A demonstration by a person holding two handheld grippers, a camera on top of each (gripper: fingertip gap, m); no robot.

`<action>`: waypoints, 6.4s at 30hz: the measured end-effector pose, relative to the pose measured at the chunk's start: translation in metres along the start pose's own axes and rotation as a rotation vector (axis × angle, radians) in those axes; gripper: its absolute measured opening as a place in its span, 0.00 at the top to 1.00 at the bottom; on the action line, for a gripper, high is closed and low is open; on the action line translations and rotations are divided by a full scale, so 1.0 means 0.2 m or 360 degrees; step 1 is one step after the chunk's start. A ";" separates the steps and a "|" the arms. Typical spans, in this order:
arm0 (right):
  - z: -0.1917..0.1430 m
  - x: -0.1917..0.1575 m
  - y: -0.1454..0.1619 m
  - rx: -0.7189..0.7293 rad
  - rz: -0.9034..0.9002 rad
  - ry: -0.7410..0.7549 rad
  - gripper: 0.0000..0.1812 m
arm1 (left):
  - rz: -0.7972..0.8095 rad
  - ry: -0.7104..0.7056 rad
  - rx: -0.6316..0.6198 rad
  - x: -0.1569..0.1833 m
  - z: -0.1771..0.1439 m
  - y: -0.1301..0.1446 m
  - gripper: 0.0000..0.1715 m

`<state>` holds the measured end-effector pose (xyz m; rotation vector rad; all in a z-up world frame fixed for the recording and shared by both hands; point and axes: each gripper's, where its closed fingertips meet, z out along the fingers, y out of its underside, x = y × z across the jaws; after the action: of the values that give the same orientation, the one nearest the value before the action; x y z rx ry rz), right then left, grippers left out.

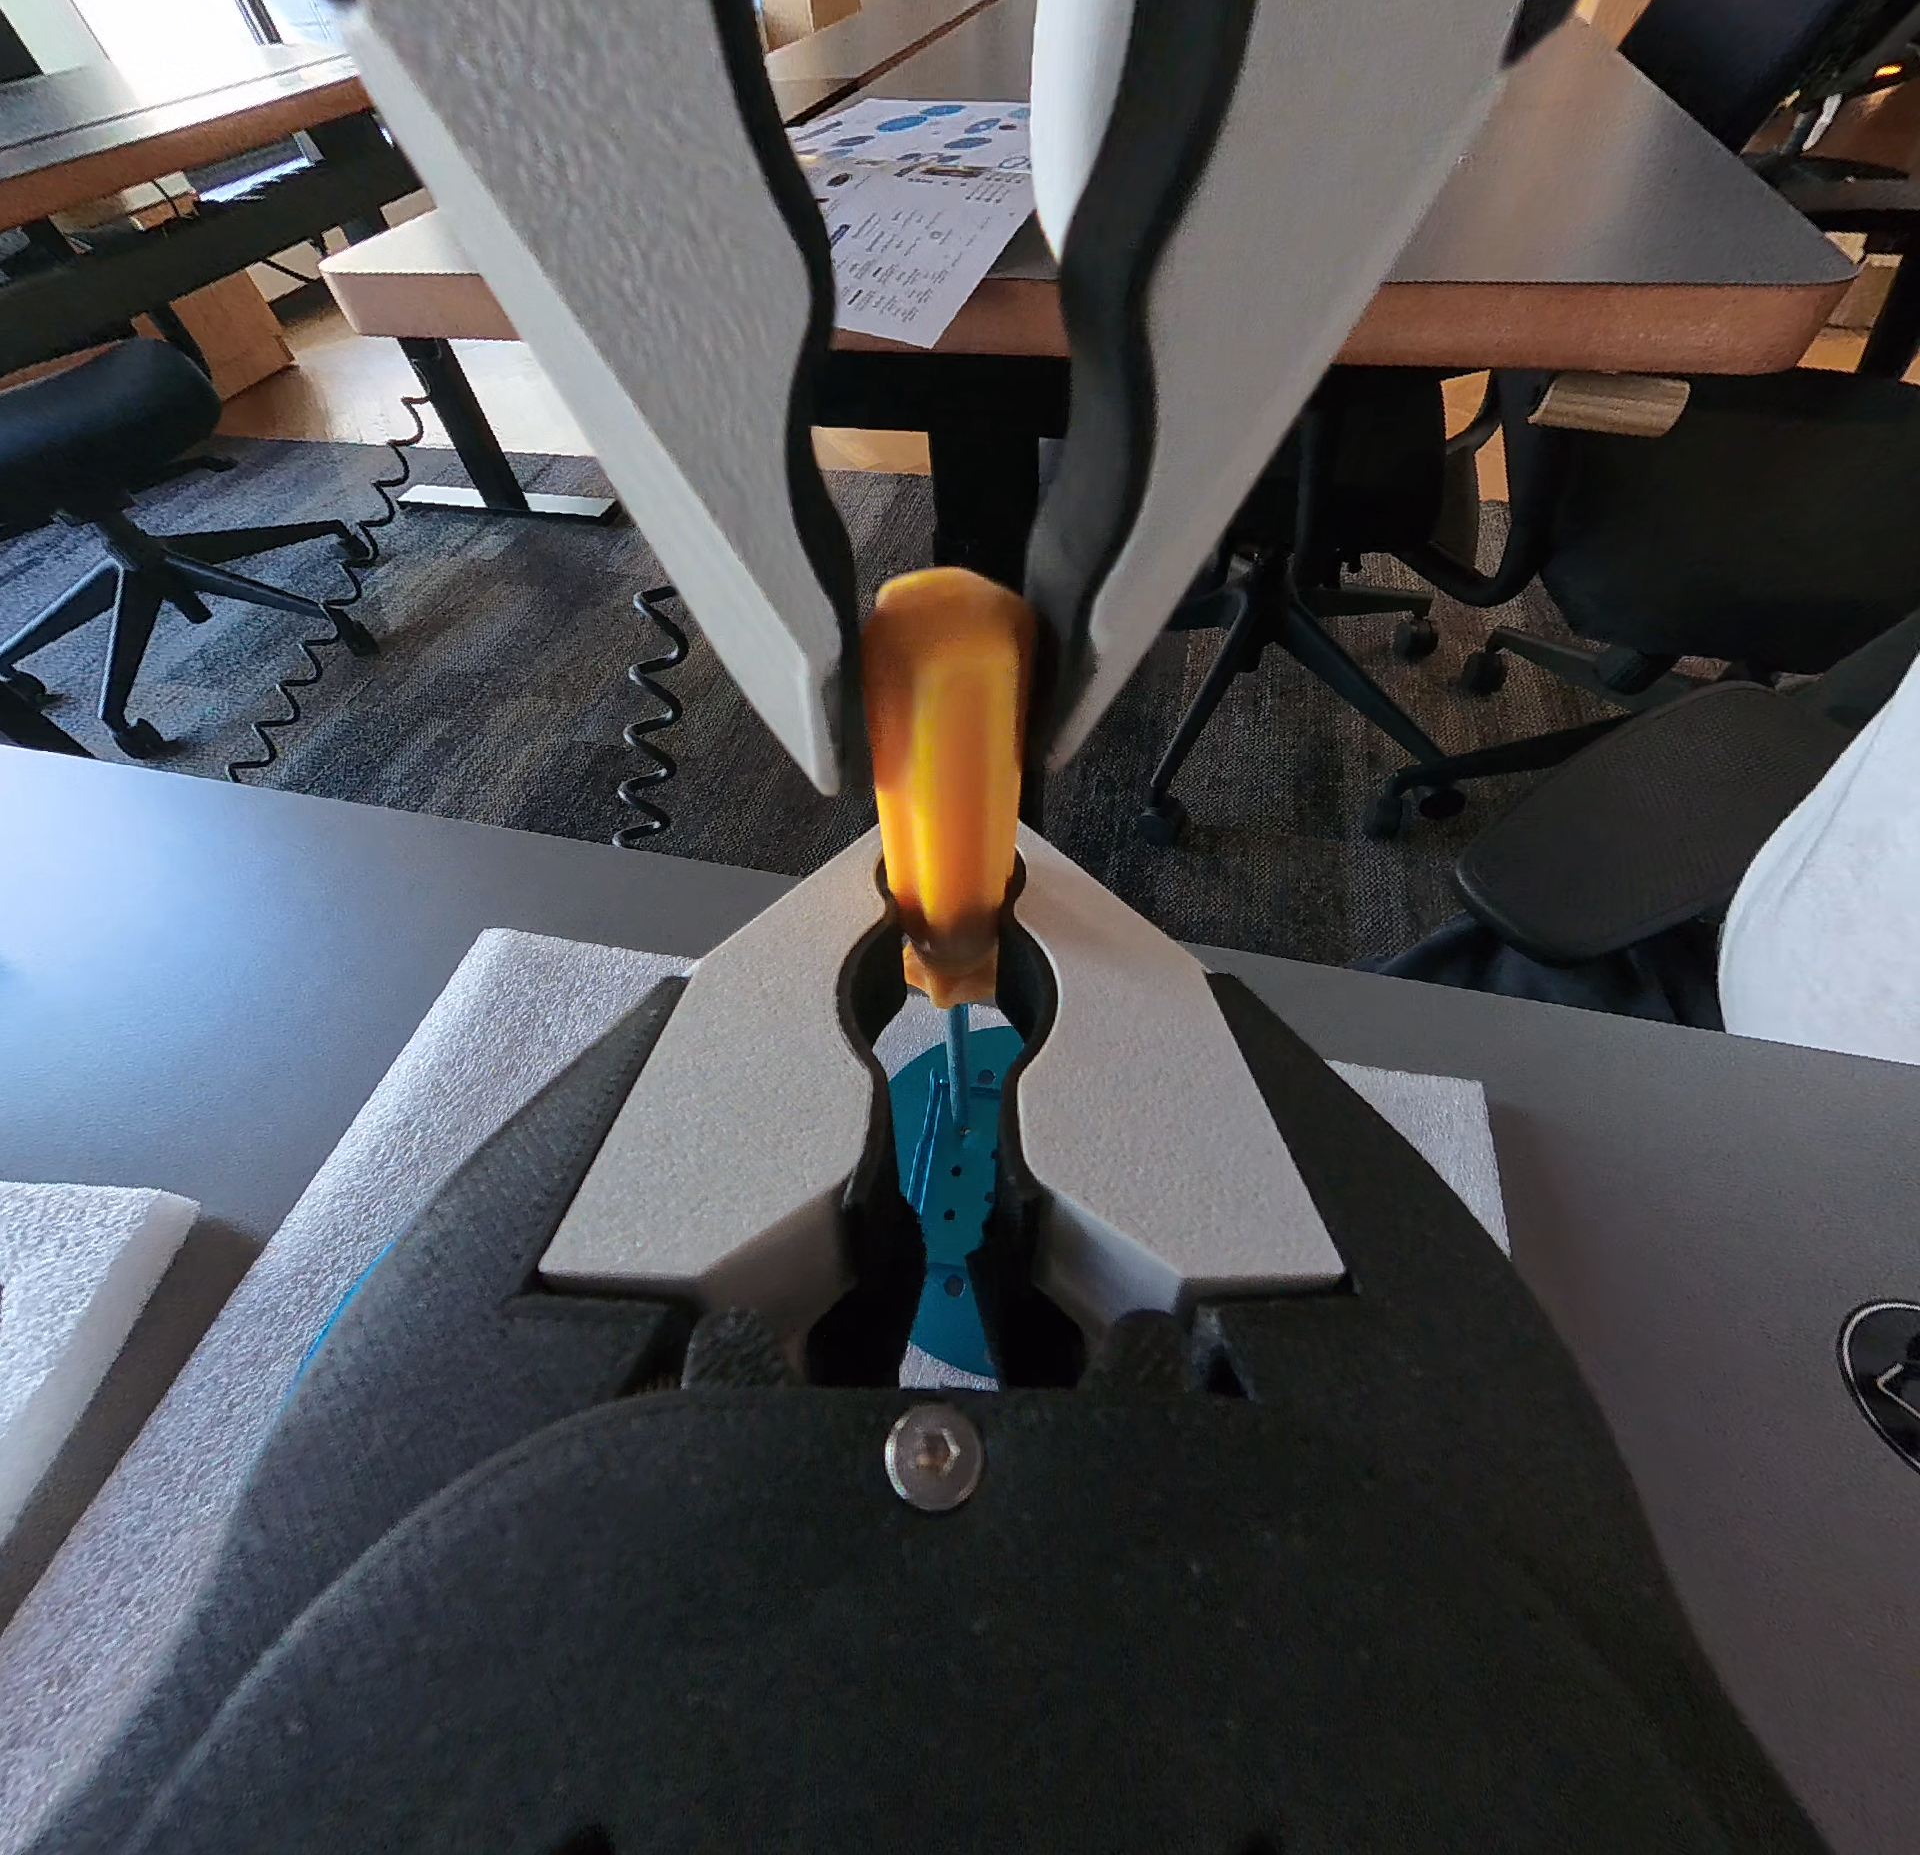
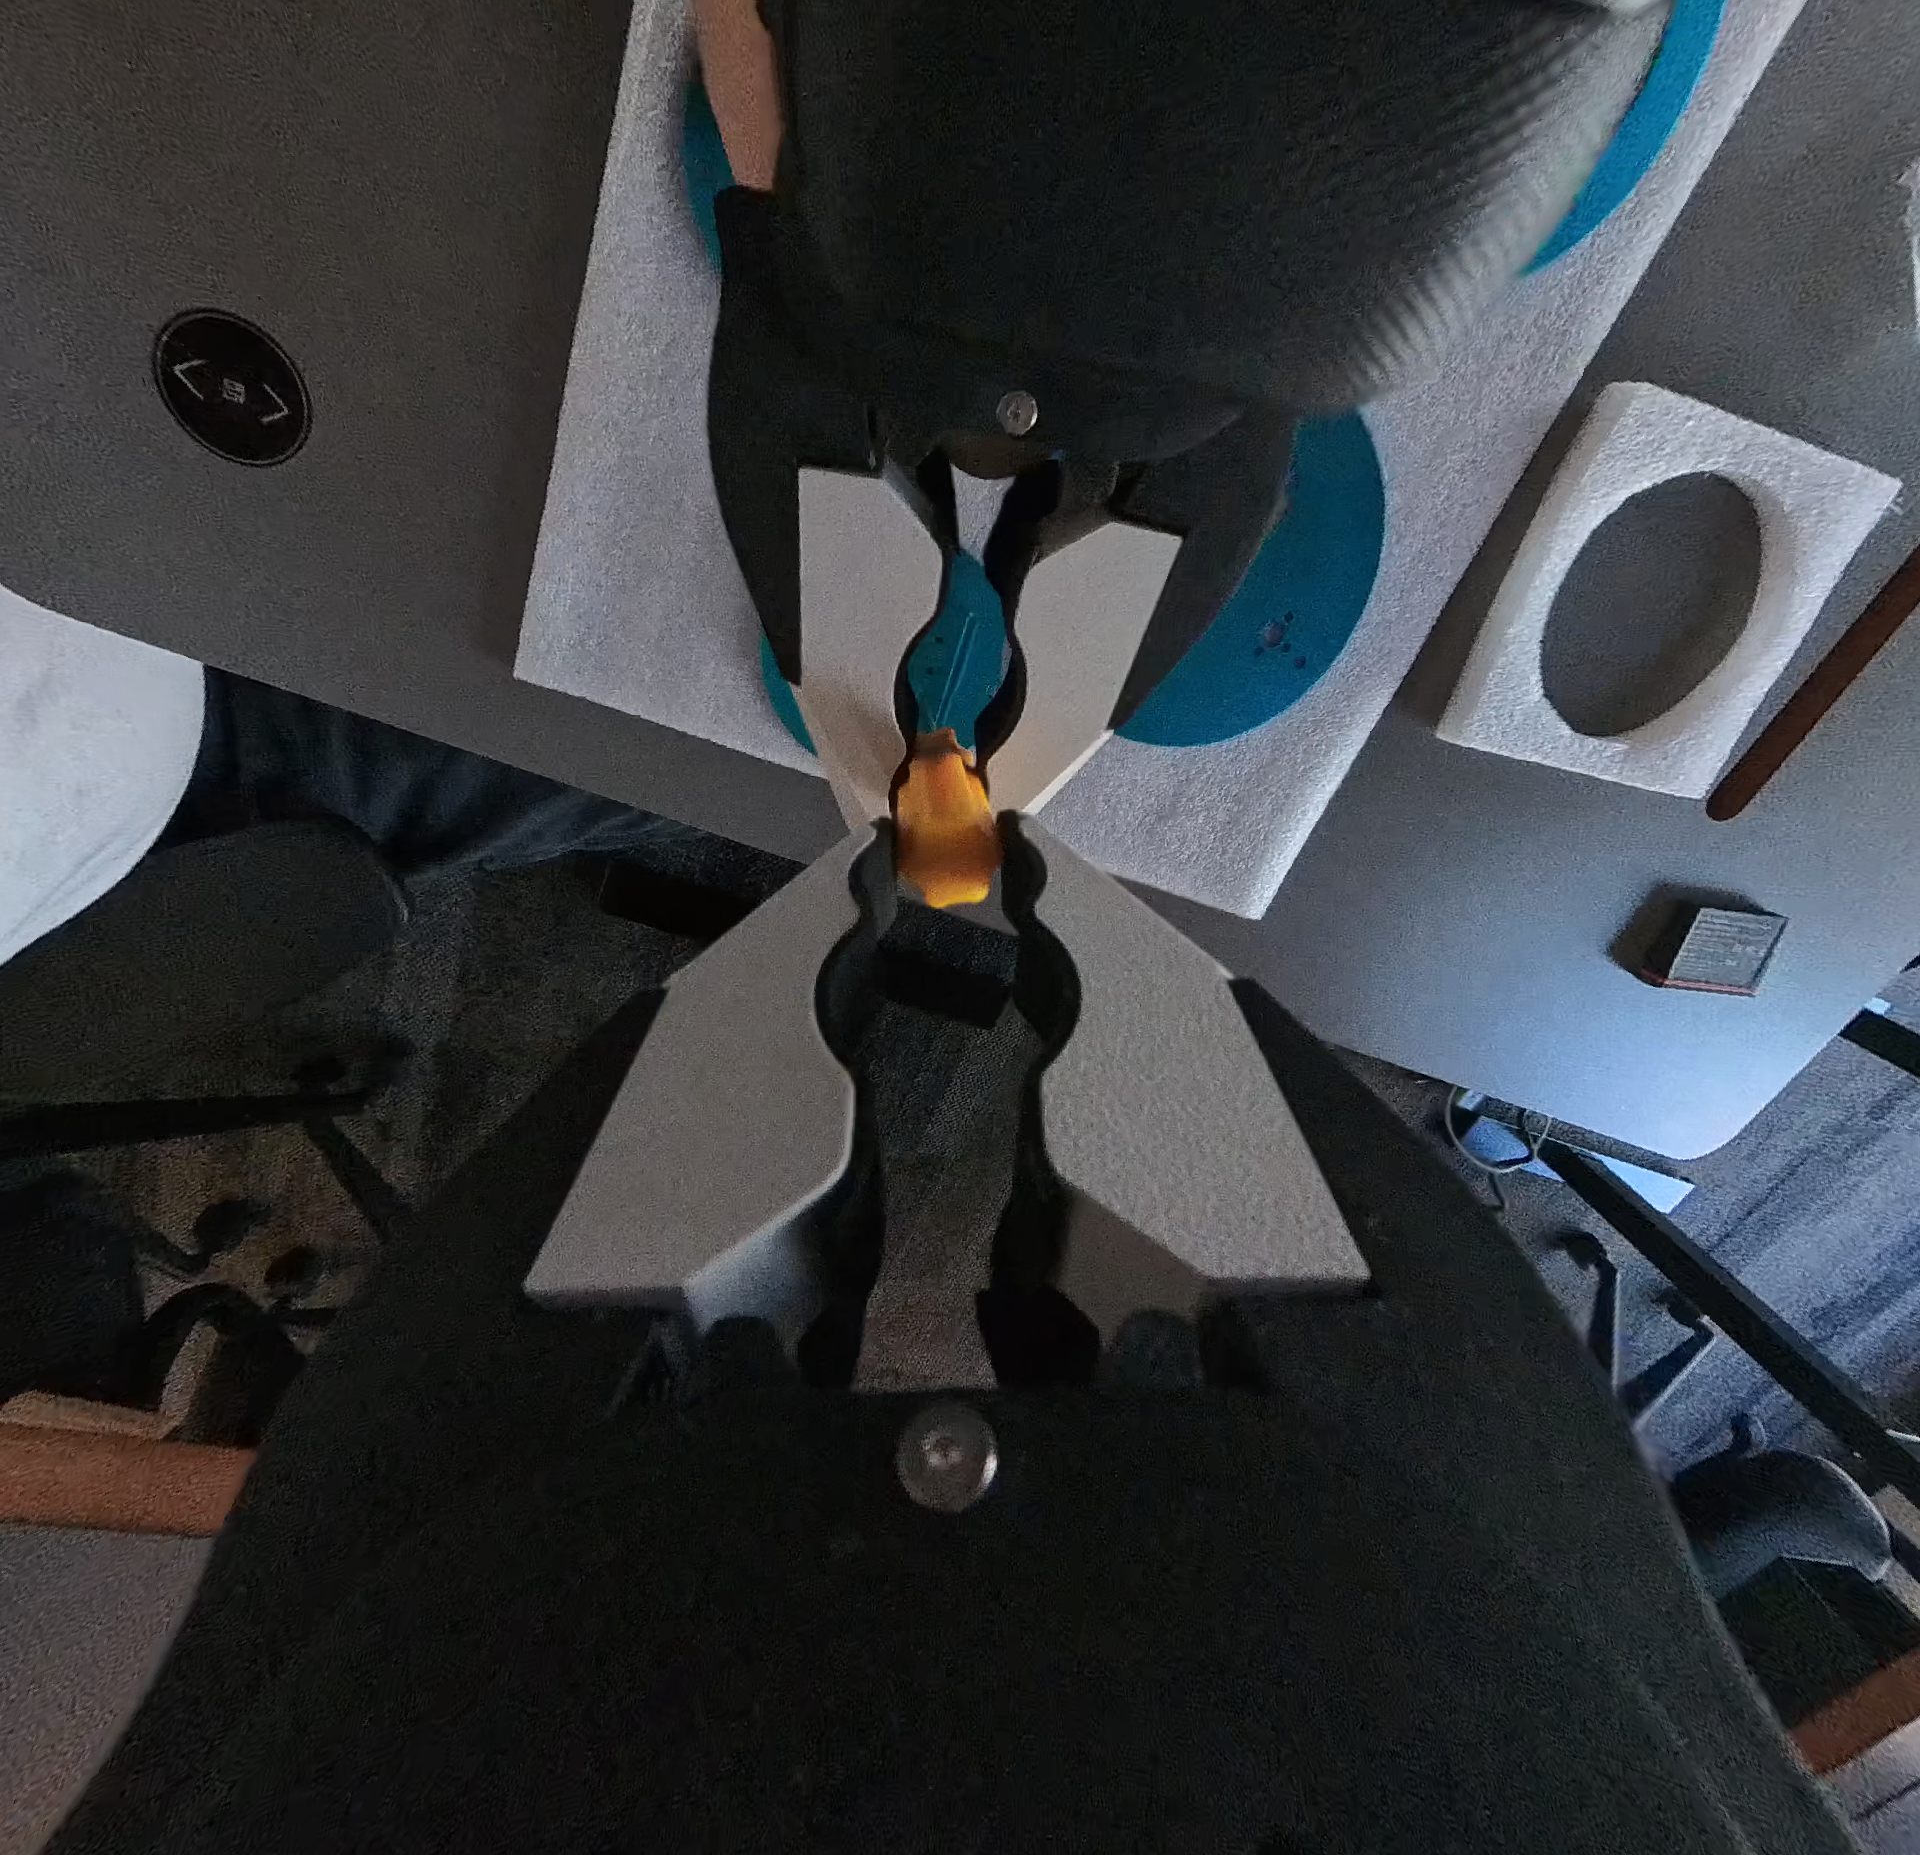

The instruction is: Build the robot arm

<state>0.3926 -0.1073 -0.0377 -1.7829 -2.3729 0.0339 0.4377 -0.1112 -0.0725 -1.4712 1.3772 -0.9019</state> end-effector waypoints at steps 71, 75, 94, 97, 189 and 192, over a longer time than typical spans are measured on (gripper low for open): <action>-0.07 -0.01 0.01 0.0073 0.0417 -0.0029 0.90 | -0.0100 0.0048 0.0031 -0.01 -0.09 0.00 0.85; -0.09 -0.01 0.03 0.0109 0.0439 -0.0047 0.90 | -0.0126 0.0039 0.0014 -0.02 -0.12 0.01 0.84; -0.25 0.03 0.20 0.0568 0.0652 -0.0056 0.90 | 0.0014 -0.0158 -0.0508 0.08 -0.10 0.30 0.65; -0.24 0.01 0.24 0.0632 0.0678 -0.0063 0.90 | 0.0017 -0.0134 -0.0594 0.07 -0.06 0.36 0.66; -0.09 0.17 0.20 0.1194 0.0721 -0.0363 0.91 | -0.0030 -0.0362 -0.0537 -0.10 -0.23 0.40 1.00; -0.07 0.18 0.20 0.1218 0.0755 -0.0388 0.91 | -0.0059 -0.0471 -0.0753 -0.11 -0.32 0.51 1.00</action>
<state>0.4240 -0.0622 -0.0238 -1.9083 -1.6214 1.1007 0.3411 -0.0951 -0.1461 -1.9012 1.3967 -0.3643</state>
